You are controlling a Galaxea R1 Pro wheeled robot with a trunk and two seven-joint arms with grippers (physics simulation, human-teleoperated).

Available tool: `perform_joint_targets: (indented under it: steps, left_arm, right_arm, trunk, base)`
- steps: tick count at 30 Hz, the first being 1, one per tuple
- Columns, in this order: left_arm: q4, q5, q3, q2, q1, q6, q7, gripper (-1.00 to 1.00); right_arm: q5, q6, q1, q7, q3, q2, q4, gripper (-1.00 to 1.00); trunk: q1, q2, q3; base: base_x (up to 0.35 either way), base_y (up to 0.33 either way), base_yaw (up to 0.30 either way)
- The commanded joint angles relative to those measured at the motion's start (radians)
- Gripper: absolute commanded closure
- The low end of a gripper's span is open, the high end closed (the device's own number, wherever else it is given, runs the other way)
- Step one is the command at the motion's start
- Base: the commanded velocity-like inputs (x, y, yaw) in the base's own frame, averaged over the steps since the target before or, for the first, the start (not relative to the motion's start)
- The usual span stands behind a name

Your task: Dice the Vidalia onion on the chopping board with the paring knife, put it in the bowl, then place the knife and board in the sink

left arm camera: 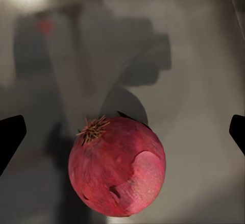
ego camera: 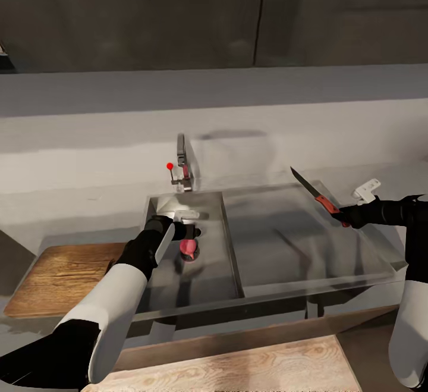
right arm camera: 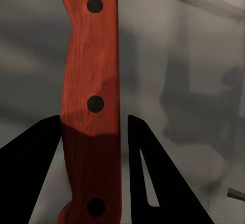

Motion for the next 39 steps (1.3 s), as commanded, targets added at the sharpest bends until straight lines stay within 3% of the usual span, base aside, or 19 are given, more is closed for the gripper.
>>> perform_joint_targets:
  steps: [1,11,39]
  left_arm:
    - [0.0,0.002,0.0,0.0,-0.001,0.005,0.0,-1.0]
    - [0.069,0.002,0.003,0.0,-0.001,-0.01,0.0,-1.0]
    - [0.076,0.002,0.004,0.0,-0.001,-0.012,0.0,-1.0]
  right_arm:
    - [0.005,0.01,-0.001,0.008,0.0,0.0,-0.001,1.0]
    - [0.005,0.009,-0.001,0.008,0.0,0.0,-0.001,1.0]
    - [0.005,0.009,0.0,0.008,0.0,0.0,-0.001,1.0]
  trunk:
    - [0.001,-0.002,-0.003]
    - [0.001,-0.002,-0.014]
    - [0.001,-0.002,-0.031]
  base:
    - [0.0,0.0,0.0]
    - [0.0,0.0,0.0]
    - [0.0,0.0,0.0]
